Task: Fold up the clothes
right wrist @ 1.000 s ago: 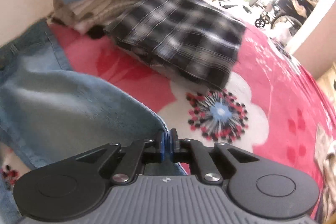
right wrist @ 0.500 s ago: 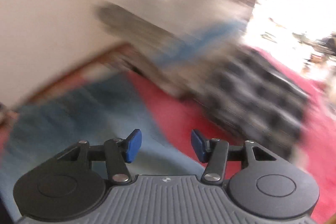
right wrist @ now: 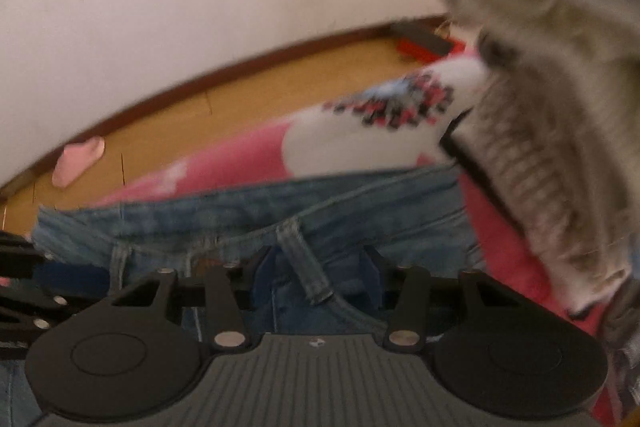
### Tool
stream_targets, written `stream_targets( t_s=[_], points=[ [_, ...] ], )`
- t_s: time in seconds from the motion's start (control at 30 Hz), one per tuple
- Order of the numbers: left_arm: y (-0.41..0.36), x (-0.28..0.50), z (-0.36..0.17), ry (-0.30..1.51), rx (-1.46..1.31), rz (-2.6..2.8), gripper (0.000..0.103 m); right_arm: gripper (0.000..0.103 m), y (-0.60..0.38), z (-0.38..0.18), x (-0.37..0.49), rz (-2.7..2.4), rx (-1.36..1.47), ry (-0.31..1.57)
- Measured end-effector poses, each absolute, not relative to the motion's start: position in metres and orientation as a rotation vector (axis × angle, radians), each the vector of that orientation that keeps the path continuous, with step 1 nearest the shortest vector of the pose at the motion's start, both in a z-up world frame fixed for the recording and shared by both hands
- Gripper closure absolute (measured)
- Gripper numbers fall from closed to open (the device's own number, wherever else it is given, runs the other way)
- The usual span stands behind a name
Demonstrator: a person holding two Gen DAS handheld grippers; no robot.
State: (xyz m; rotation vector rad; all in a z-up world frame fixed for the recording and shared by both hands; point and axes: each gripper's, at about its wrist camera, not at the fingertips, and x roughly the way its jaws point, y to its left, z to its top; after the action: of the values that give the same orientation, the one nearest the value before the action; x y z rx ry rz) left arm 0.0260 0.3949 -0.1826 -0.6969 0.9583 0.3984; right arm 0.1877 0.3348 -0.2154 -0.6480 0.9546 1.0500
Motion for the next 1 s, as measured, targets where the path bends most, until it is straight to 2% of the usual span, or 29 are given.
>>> stream_targets(
  t_s=[0.1,0.13,0.17,0.2,0.23,0.37,0.47,0.8,1.0],
  points=[
    [0.394,0.024,-0.186,0.958,-0.717,0.411,0.075,0.059,0.334,-0.222,0.186,1.048,-0.632,0.970],
    [0.394,0.023,-0.188,0.958,-0.720,0.418,0.077,0.065,0.334,-0.224,0.186,1.055,-0.622,0.977],
    [0.394,0.024,-0.190,0.957,-0.721,0.431,0.084,0.068,0.334,-0.223,0.187,1.060,-0.614,0.986],
    [0.395,0.024,-0.192,0.955,-0.725,0.442,0.085,0.079,0.334,-0.221,0.187,1.056,-0.610,0.990],
    [0.396,0.024,-0.194,0.949,-0.736,0.443,0.090,0.095,0.334,-0.218,0.187,1.039,-0.616,0.983],
    [0.397,0.018,-0.194,0.913,-0.777,0.464,0.096,0.096,0.329,-0.208,0.189,0.994,-0.579,0.971],
    [0.391,0.015,-0.190,0.881,-0.773,0.478,0.098,0.097,0.328,-0.199,0.177,0.974,-0.603,0.891],
    [0.398,0.004,-0.154,0.732,-0.794,0.521,0.099,0.099,0.339,-0.176,0.190,0.954,-0.506,0.812],
    [0.415,0.009,-0.153,0.715,-0.784,0.542,0.099,0.100,0.358,-0.183,0.199,0.958,-0.487,0.828]
  ],
)
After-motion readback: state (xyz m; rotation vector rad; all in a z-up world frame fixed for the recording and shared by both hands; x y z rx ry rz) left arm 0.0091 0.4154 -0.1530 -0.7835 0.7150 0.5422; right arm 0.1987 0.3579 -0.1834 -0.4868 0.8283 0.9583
